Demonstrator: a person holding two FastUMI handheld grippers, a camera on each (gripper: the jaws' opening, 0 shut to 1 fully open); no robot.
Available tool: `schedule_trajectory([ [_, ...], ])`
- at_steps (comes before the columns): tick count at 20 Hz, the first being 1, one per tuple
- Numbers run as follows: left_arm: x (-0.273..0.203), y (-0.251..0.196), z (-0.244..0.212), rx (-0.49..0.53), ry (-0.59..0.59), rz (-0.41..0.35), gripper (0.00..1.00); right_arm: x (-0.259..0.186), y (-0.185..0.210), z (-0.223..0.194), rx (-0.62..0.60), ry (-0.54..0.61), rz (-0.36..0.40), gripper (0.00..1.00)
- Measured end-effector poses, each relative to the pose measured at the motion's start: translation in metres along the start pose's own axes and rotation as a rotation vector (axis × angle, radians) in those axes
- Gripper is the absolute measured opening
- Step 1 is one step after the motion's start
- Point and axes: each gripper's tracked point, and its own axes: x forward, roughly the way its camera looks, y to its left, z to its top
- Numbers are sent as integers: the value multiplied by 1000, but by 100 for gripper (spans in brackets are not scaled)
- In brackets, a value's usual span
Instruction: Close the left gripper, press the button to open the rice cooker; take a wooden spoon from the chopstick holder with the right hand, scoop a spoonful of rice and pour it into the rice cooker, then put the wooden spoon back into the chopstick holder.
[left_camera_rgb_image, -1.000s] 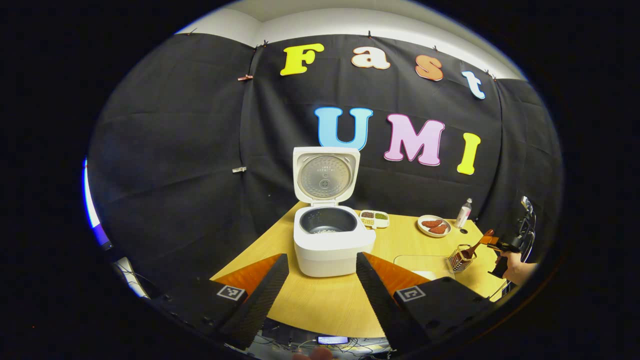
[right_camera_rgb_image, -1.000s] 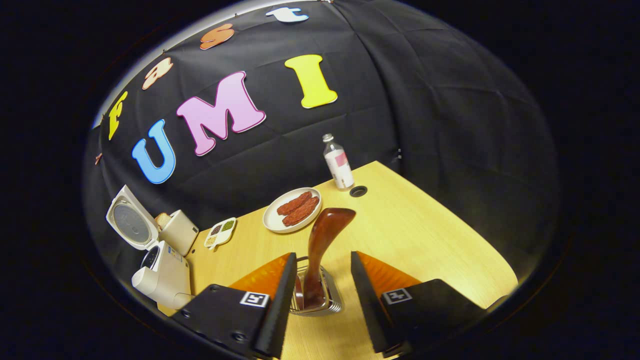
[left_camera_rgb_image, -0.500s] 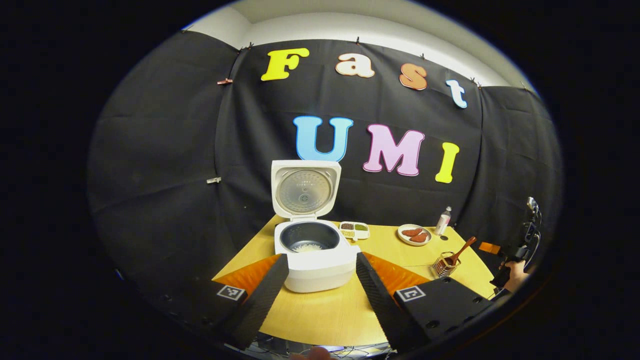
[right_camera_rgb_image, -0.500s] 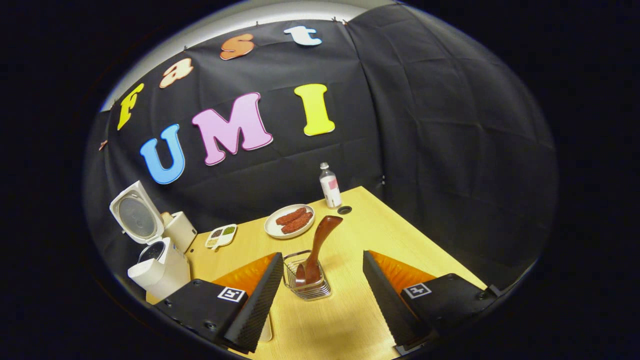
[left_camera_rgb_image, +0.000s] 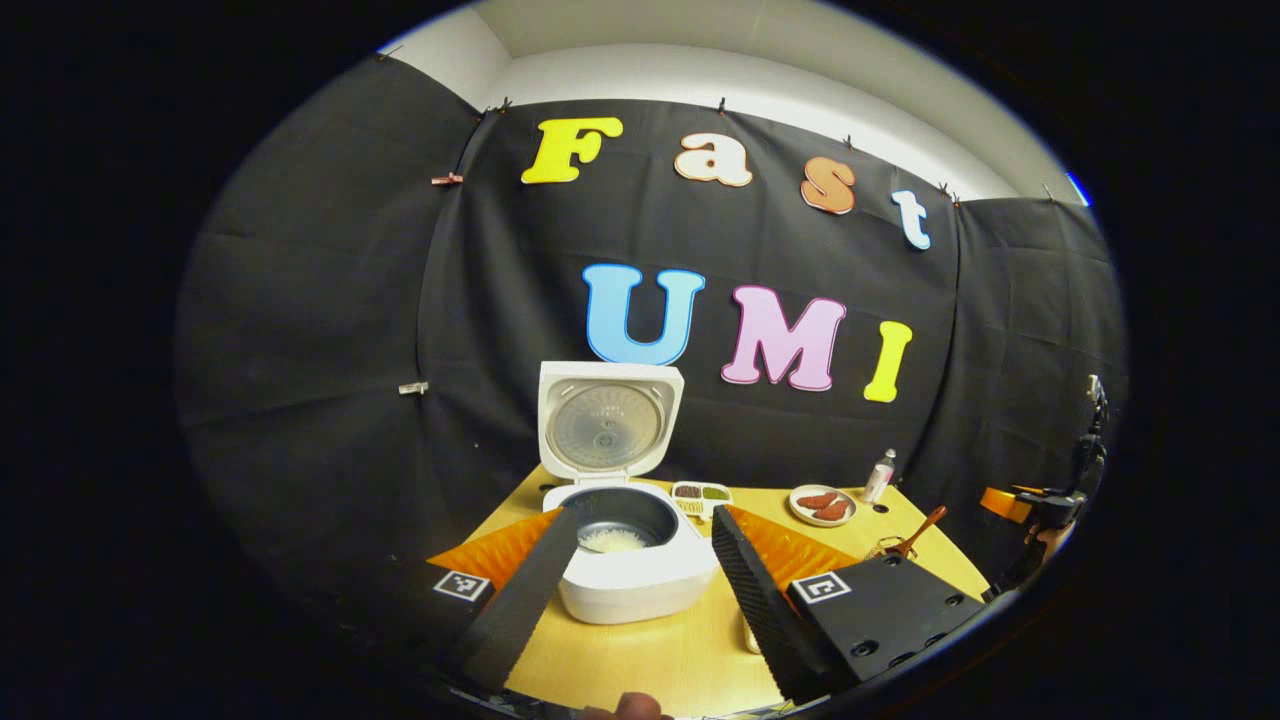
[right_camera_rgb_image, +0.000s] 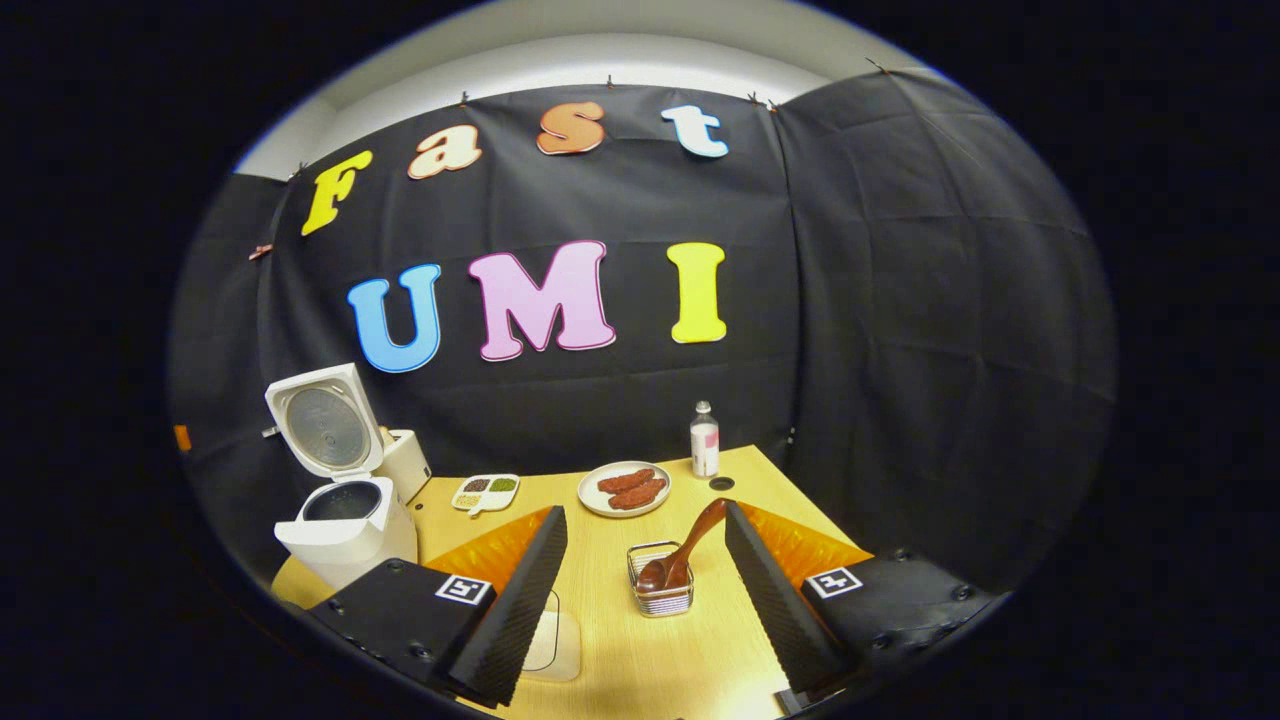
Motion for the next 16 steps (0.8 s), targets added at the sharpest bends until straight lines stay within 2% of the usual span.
schedule_trajectory([
  [7, 66, 7, 67, -2, -125, -20, 94, -32, 15, 19, -40, -26, -4, 98],
  [13, 148, 1, 117, 4, -213, -44, 95, -58, 21, 37, -57, -38, -28, 98],
  [16, 194, 14, 130, 14, -235, -4, 95, -73, 23, 42, -51, -50, -51, 98],
])
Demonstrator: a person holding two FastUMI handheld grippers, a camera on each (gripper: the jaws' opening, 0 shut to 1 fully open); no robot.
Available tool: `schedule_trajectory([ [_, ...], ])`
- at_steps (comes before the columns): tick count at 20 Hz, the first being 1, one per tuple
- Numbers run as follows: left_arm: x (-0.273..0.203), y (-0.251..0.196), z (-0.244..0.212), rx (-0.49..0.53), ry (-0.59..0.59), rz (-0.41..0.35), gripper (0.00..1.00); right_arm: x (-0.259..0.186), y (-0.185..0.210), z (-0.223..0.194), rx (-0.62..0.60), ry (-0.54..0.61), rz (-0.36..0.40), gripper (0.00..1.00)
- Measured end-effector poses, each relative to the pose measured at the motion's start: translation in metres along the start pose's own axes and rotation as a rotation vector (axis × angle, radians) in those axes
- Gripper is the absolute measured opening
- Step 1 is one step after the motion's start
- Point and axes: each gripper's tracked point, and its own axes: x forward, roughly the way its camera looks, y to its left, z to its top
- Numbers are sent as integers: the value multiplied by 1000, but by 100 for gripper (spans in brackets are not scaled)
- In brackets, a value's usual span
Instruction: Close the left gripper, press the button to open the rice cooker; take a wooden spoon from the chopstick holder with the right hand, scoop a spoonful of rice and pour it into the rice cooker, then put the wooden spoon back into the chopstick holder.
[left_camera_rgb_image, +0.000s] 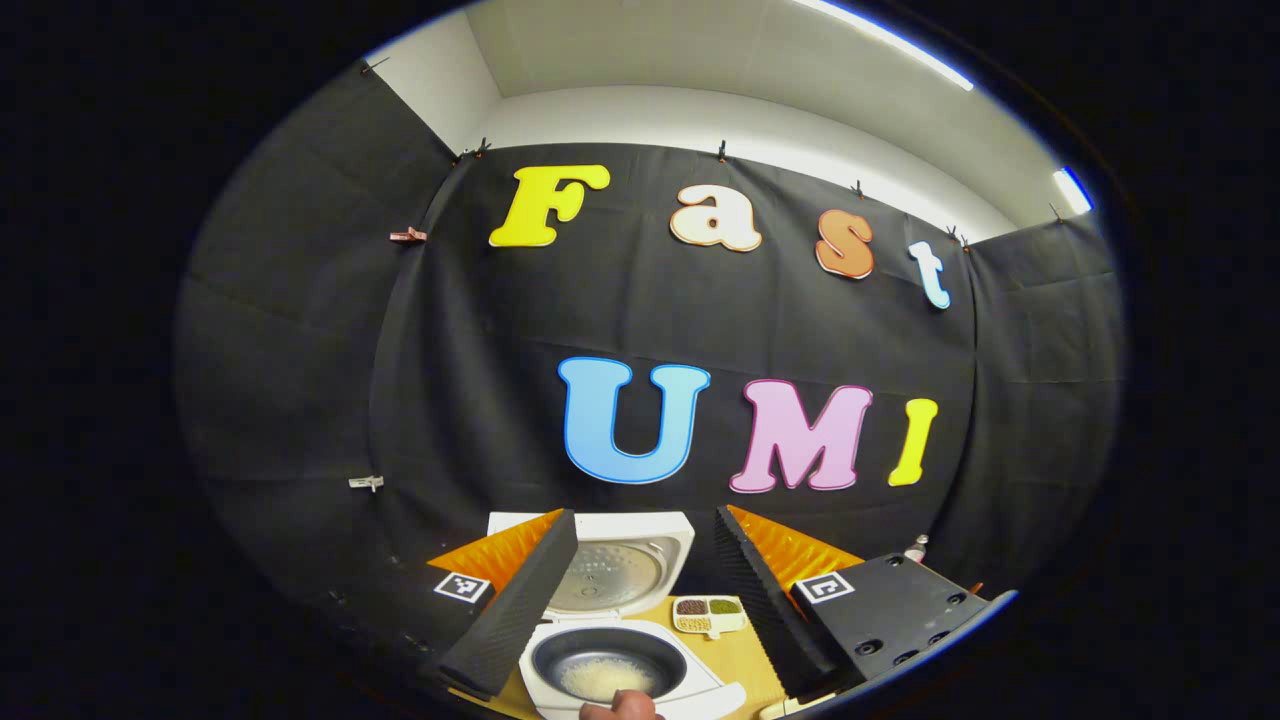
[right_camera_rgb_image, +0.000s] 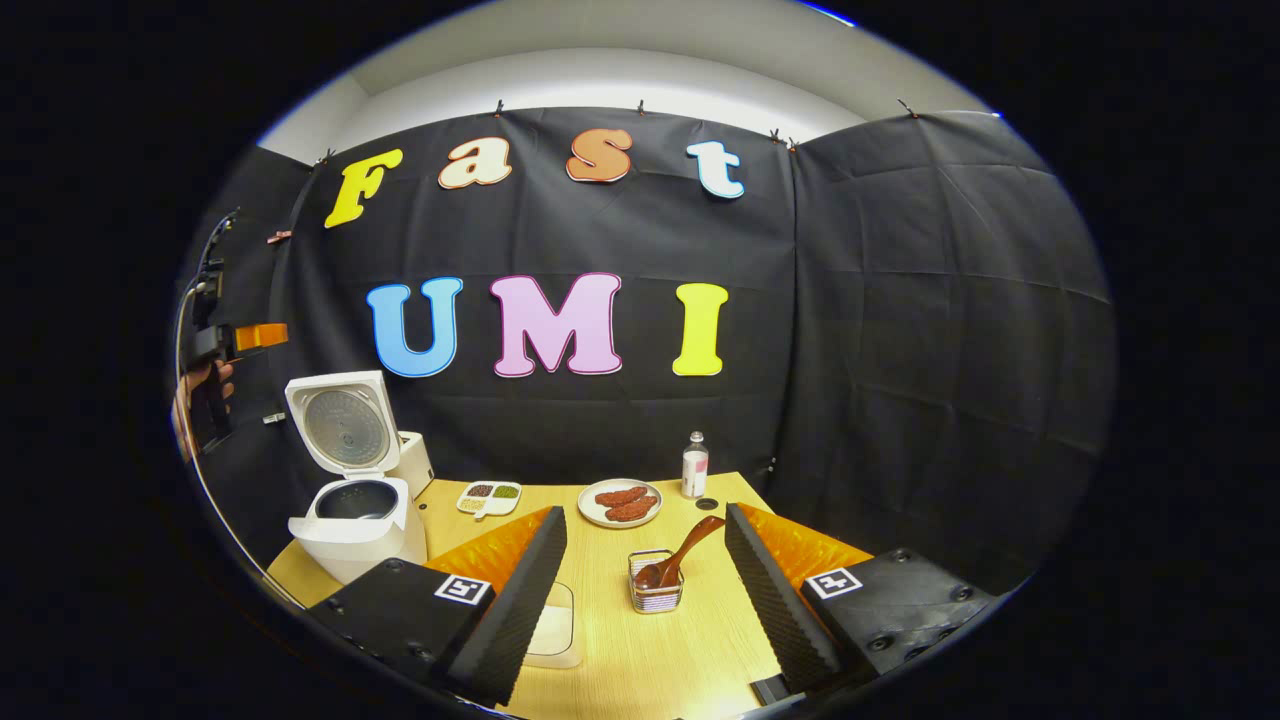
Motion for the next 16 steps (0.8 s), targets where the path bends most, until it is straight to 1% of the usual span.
schedule_trajectory([
  [4, 63, 19, -8, -19, 14, 49, 95, -20, -1, 2, 12, -7, -48, 98],
  [6, 99, 26, -10, -25, 18, 61, 95, -29, -6, -2, 0, -1, -77, 98],
  [8, 135, 31, -16, -4, 35, 68, 95, -33, -11, -10, -19, 17, -107, 98],
  [10, 167, 38, -25, 21, 50, 84, 95, -39, -17, -15, -9, 32, -139, 98],
  [13, 203, 53, -53, 49, 109, 133, 95, -49, -27, -20, 8, 41, -187, 98],
  [16, 216, 64, -93, -1, 192, 184, 95, -58, -36, -28, -3, 64, -221, 98],
])
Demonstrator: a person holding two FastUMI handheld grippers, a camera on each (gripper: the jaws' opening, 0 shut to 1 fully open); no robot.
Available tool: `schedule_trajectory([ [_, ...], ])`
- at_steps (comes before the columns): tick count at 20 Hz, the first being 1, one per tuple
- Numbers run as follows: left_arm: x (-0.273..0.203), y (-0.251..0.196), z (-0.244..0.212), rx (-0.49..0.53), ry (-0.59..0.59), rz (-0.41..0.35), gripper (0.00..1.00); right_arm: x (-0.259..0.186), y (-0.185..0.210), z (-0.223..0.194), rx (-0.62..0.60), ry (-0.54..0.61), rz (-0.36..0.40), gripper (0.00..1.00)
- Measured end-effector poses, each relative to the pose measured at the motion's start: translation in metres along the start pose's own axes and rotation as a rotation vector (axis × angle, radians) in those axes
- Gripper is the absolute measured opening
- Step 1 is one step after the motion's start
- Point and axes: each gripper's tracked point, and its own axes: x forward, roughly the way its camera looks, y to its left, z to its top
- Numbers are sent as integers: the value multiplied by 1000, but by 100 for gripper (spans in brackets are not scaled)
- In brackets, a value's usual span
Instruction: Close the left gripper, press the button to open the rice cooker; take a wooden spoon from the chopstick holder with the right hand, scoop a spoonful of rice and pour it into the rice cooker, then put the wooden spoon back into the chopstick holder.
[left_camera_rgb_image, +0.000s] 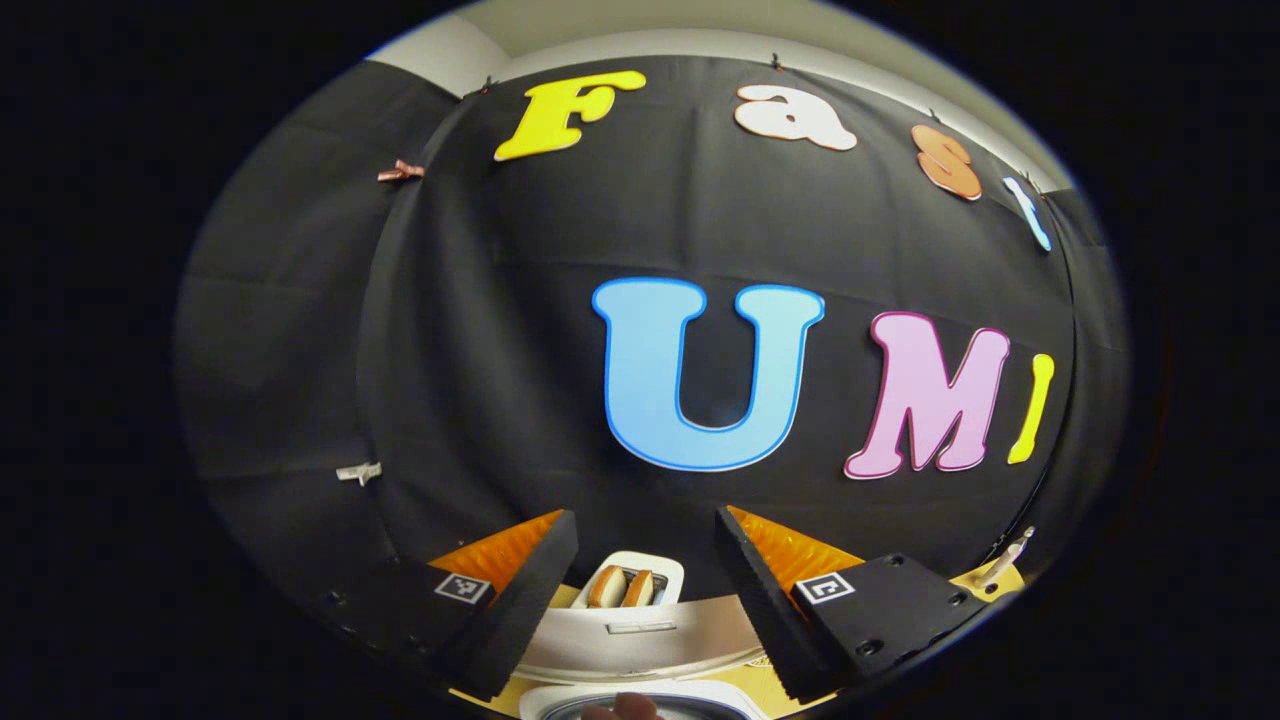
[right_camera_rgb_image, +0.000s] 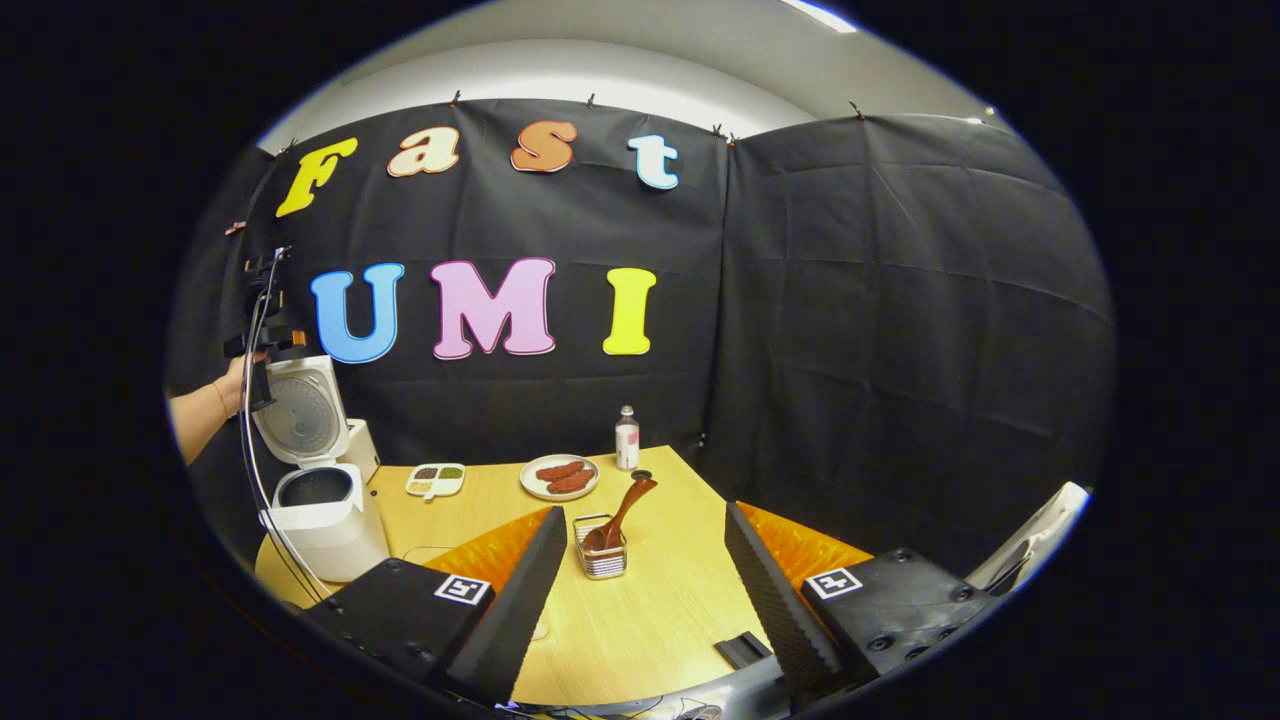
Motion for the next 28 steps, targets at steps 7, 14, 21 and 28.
schedule_trajectory([
  [7, -34, -1, -19, 86, -23, 30, 98, 6, -11, -13, 11, 34, -2, 98],
  [14, -121, -15, -83, 74, 38, 51, 98, 5, -13, -3, -6, 20, 63, 98],
  [21, -176, -25, -190, 54, 227, 92, 97, 0, -24, -2, -43, 29, 126, 98],
  [28, -193, -25, -238, 58, 321, 98, 99, -7, -36, -15, -73, 55, 144, 98],
])
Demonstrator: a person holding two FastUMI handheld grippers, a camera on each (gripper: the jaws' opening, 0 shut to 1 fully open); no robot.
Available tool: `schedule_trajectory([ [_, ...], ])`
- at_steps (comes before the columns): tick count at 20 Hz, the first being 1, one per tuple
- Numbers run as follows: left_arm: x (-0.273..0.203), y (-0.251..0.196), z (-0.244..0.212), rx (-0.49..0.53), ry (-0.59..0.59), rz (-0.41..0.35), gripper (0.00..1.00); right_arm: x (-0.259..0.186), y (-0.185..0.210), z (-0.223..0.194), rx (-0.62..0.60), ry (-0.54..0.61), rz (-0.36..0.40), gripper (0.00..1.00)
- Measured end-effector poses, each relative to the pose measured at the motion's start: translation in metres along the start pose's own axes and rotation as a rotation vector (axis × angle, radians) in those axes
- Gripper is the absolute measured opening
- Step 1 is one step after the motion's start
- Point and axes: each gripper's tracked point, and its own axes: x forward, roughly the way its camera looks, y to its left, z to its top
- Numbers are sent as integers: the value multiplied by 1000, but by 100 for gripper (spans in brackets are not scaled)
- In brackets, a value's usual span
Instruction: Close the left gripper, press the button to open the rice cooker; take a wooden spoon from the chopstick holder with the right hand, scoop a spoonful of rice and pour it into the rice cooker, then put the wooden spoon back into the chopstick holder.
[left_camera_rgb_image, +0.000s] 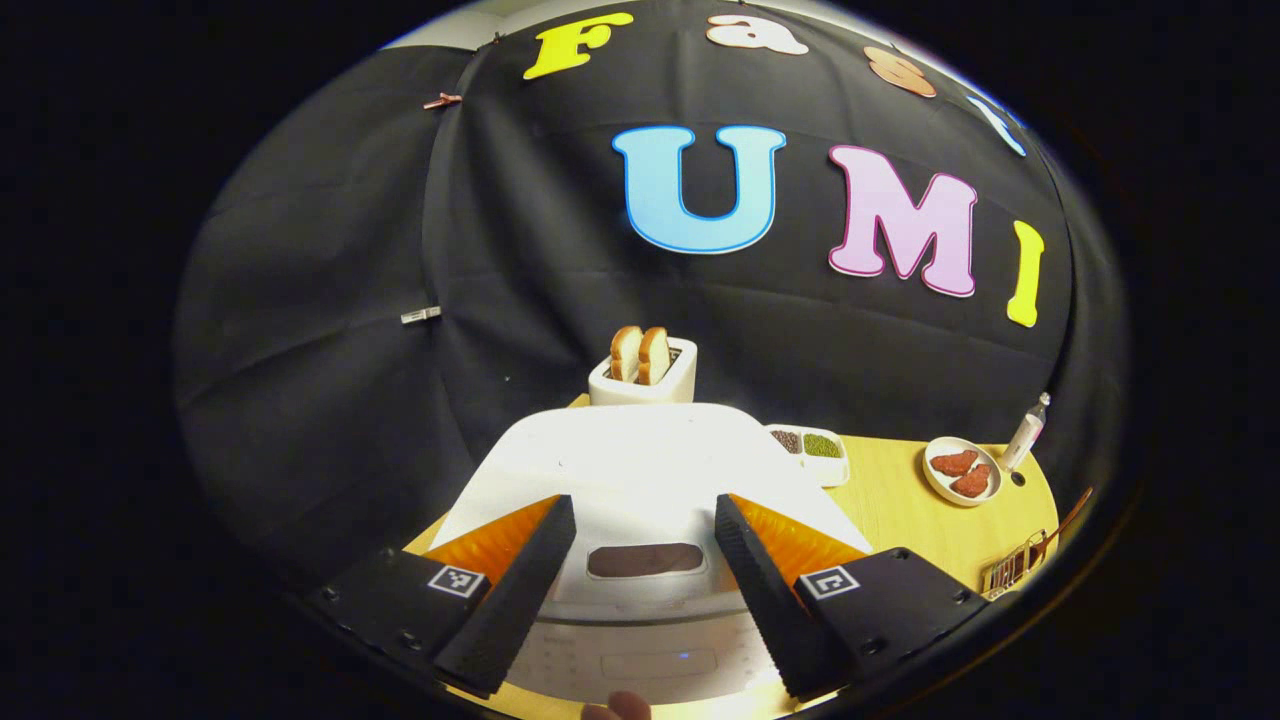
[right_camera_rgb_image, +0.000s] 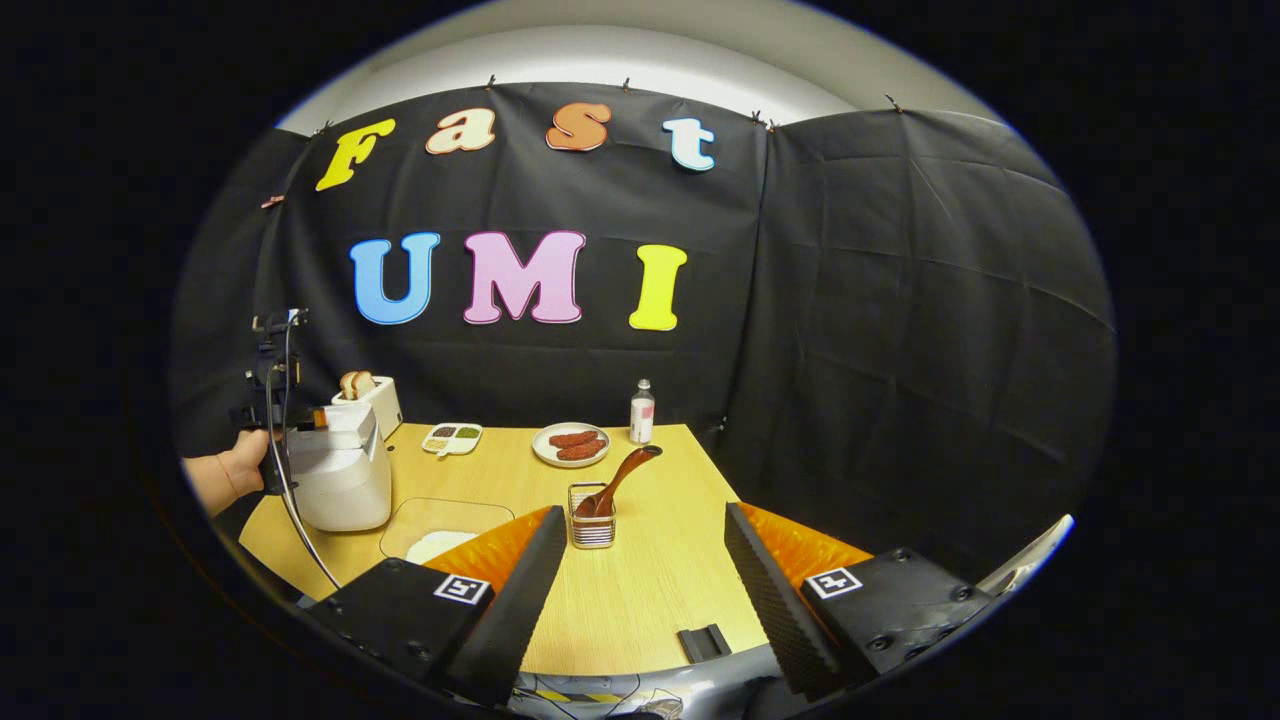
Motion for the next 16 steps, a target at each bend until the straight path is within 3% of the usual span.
schedule_trajectory([
  [9, -17, -3, -37, 10, 60, 24, 99, -7, 1, 1, 3, -22, 19, 99],
  [16, -12, -10, -40, 10, 56, 54, 100, -14, 2, -2, -14, -22, 28, 98],
])
